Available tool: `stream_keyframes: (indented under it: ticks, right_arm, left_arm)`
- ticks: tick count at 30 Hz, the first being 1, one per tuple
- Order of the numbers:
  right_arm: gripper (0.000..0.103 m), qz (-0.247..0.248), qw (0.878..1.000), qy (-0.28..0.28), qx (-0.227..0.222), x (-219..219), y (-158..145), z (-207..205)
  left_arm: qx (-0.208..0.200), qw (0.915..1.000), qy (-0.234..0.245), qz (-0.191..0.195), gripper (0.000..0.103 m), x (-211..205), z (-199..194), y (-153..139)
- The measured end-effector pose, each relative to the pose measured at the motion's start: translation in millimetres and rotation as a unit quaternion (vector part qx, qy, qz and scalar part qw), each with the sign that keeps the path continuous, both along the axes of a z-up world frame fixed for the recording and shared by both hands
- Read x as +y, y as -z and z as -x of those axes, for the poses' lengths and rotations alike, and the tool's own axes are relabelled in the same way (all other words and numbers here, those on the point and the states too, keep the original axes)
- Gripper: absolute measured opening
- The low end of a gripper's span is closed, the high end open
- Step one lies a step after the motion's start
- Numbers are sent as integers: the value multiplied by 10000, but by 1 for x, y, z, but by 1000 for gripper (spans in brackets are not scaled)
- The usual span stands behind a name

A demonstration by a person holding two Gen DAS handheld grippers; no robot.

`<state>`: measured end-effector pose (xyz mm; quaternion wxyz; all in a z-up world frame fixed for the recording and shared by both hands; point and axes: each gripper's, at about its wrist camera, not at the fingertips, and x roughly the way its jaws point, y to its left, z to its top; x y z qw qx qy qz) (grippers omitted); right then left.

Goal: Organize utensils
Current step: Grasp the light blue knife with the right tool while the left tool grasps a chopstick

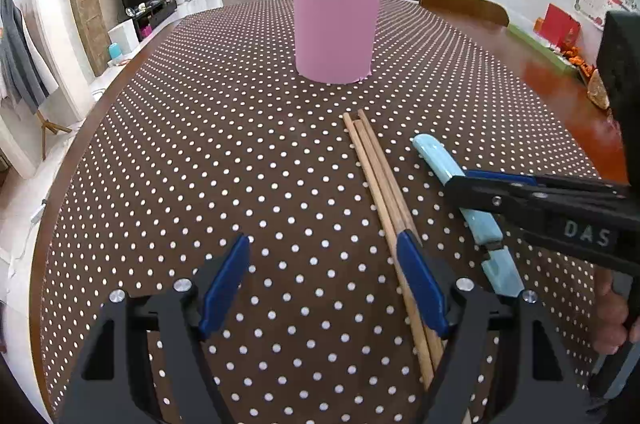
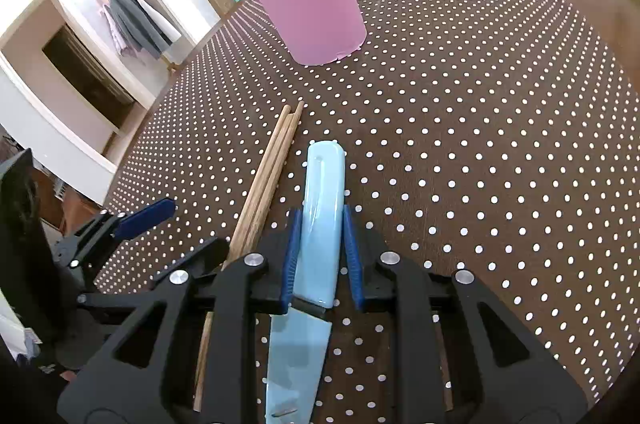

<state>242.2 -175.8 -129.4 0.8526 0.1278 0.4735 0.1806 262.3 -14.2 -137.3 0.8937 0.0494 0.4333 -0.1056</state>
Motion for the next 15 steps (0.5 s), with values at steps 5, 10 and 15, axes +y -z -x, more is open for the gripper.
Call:
stream_keyframes:
  ticks: [5, 10, 15]
  right_arm:
    - [22, -132, 9999, -20, 3, -19, 6, -7]
    - [22, -258, 9997, -9, 46, -38, 7, -7]
    - [22, -305, 9995, 63, 104, -47, 7, -10]
  left_arm:
    - [-66, 9998, -110, -173, 77, -8, -8, 1]
    - [-84, 9992, -189, -342, 79, -19, -18, -1]
    - [68, 9987, -293, -402, 80, -26, -31, 4]
